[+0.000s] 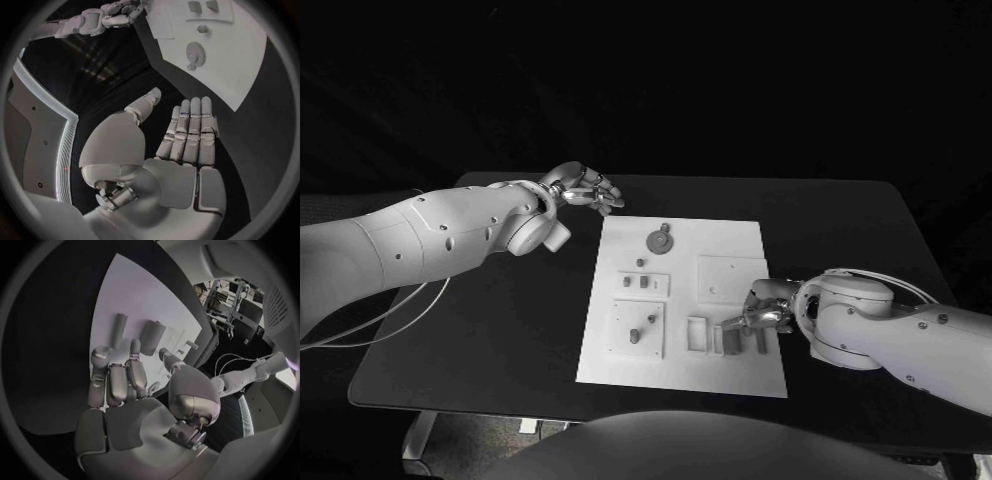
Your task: Assemble the parts on the task board
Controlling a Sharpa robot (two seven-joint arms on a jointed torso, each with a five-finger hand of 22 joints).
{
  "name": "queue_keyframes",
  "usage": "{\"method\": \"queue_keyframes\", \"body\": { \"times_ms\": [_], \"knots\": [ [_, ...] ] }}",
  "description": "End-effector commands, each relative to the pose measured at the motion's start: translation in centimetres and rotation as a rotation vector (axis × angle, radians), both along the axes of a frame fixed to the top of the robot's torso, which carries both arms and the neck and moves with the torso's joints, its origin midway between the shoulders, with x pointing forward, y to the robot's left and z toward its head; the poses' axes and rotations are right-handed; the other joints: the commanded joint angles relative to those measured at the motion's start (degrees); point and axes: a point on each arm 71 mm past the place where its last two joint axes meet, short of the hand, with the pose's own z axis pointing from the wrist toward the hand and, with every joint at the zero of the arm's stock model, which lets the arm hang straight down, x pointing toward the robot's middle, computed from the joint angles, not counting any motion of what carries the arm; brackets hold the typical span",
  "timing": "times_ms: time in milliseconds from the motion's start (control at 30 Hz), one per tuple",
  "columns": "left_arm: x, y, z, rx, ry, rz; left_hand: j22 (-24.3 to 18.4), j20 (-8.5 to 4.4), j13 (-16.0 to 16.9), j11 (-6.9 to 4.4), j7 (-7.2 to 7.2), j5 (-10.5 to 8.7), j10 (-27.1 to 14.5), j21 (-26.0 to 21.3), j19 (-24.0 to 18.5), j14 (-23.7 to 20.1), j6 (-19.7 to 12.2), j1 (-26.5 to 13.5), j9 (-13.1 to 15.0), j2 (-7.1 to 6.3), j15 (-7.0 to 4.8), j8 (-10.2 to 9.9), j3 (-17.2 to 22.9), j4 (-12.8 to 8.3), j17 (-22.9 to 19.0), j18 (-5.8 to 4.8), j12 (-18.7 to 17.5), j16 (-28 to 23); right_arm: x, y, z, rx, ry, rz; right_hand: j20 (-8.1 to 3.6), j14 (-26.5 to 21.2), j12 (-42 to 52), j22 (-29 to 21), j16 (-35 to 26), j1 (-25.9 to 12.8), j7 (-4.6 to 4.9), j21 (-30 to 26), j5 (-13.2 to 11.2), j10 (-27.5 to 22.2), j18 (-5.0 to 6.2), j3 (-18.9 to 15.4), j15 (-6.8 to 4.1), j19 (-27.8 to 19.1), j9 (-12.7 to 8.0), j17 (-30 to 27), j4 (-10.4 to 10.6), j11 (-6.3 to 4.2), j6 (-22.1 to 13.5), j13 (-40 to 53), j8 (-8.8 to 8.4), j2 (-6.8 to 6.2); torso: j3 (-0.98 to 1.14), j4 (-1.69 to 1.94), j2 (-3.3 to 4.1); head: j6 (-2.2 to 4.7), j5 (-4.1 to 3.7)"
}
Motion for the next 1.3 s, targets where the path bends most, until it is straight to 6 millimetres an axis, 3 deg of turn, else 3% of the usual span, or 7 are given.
{"method": "queue_keyframes", "body": {
  "times_ms": [33, 667, 733, 800, 900, 1067, 1300],
  "knots": [
    [0.0, -0.3, 0.1, -0.011, 0.005, -0.013, 0.1, -0.12, -0.1, 0.02, 0.11, -0.31, 0.2, -0.4, 0.4, 0.4, -0.1, -0.5, -0.1, -0.03, -0.14, 0.3, 0.0, 0.3, 0.1, 0.44, -0.4, -0.4, -0.4, 0.1, -0.7, -0.05, 0.01, 0.047, -0.54, 0.0, -0.1, 0.1, -0.3, -0.5, -0.03, 0.2, -0.3, -0.2, 2.58, 0.0, -0.01, -0.1, -0.1, -0.3, 0.3, -0.13, 0.4, 0.5, -0.4, -0.06, 0.01, 0.07, 0.0, 0.0, 0.12],
    [-0.1, -0.2, 0.0, -0.01, 0.005, -0.011, 0.1, -0.15, -0.1, 0.0, 0.14, -0.29, 0.3, -0.4, 0.4, 0.5, -0.1, -0.6, -0.1, -0.06, -0.16, 0.4, 0.0, 0.5, 0.1, 0.46, -0.4, -0.4, -0.8, 0.8, -2.5, -0.05, 0.04, 0.049, -0.49, -0.6, -0.8, 0.2, -0.5, -0.4, 0.14, 0.0, -0.4, -1.2, 2.58, 0.1, 0.04, -0.5, -0.5, -1.1, 0.0, 0.03, 0.4, -0.7, -1.19, -0.85, 0.0, -0.02, -0.02, 0.0, 0.48],
    [-0.1, -0.1, 0.0, -0.01, 0.006, -0.01, 0.1, -0.15, -0.1, -0.01, 0.14, -0.29, 0.3, -0.4, 0.4, 0.5, -0.1, -0.6, -0.1, -0.06, -0.17, 0.4, 0.0, 0.5, 0.1, 0.46, -0.4, -0.4, -0.8, 0.8, -2.5, -0.05, 0.038, 0.047, -0.4, -0.8, -0.9, 0.3, -0.5, 1.5, 0.23, 0.1, 1.4, -1.5, 2.58, 0.2, 0.12, -0.5, -0.5, -1.3, -2.4, 0.2, 0.4, -1.0, -1.47, -0.09, 0.01, 0.0, -0.02, 0.0, 0.49],
    [-0.1, -0.1, 0.0, -0.009, 0.006, -0.009, 0.1, -0.15, -0.1, -0.01, 0.15, -0.29, 0.3, -0.4, 0.4, 0.5, -0.1, -0.6, -0.1, -0.06, -0.17, 0.4, 0.0, 0.5, 0.2, 0.47, -0.4, -0.4, -0.8, 0.7, -2.5, -0.047, 0.034, 0.041, 0.09, -0.9, -1.0, 0.4, -0.6, 3.8, 0.23, 0.3, 5.3, -1.8, 2.58, -0.1, 0.34, -0.5, -0.5, -1.4, -7.7, 0.61, 0.6, -1.6, -1.81, 2.47, 0.02, -0.02, -0.02, 0.0, 0.48],
    [-0.1, -0.1, 0.0, -0.009, 0.006, -0.008, 0.1, -0.16, -0.1, -0.01, 0.16, -0.29, 0.3, -0.4, 0.4, 0.5, -0.1, -0.6, -0.1, -0.07, -0.17, 0.4, 0.0, 0.5, 0.2, 0.47, -0.4, -0.4, -0.7, 0.6, -2.4, -0.034, 0.037, 0.024, 0.55, -0.9, -1.0, 0.2, -0.8, 6.7, 0.61, 0.0, 5.6, -1.9, 2.58, 3.3, 0.59, -0.1, -0.7, -1.8, -11.6, 0.41, 0.9, -2.3, -2.29, 4.58, 0.0, -0.04, -0.02, 0.0, 0.48],
    [-0.1, -0.1, 0.0, -0.008, 0.009, -0.007, 0.2, -0.17, -0.1, -0.01, 0.18, -0.28, 0.3, -0.4, 0.5, 0.5, -0.1, -0.6, -0.2, -0.05, -0.18, 0.4, 0.0, 0.5, 0.2, 0.48, -0.4, -0.5, -0.9, 0.4, -2.4, 0.006, 0.06, -0.013, 1.06, -1.0, -1.1, 0.2, -0.9, 7.6, 0.67, 0.0, 5.5, -2.2, 2.58, 5.2, 0.82, 0.1, -0.8, -2.1, -14.1, 0.6, 1.1, -3.1, -2.71, 5.8, 0.01, -0.04, -0.02, 0.0, 0.44],
    [-0.1, 0.0, 0.0, -0.006, 0.01, -0.005, 0.2, -0.16, -0.1, 0.0, 0.2, -0.28, 0.3, -0.4, 0.5, 0.5, -0.1, -0.6, -0.2, -0.04, -0.18, 0.4, 0.1, 0.6, 0.2, 0.47, -0.4, -0.5, -0.9, 0.0, -1.8, 0.045, 0.072, -0.063, 1.14, -0.9, -1.1, 0.2, -1.0, 8.1, 0.64, 0.0, 5.5, -2.2, 2.58, 5.6, 0.88, 0.2, -0.8, -2.1, -14.4, 0.57, 1.2, -3.2, -2.77, 6.11, 0.0, -0.02, -0.04, 0.0, 0.37]
  ]
}}
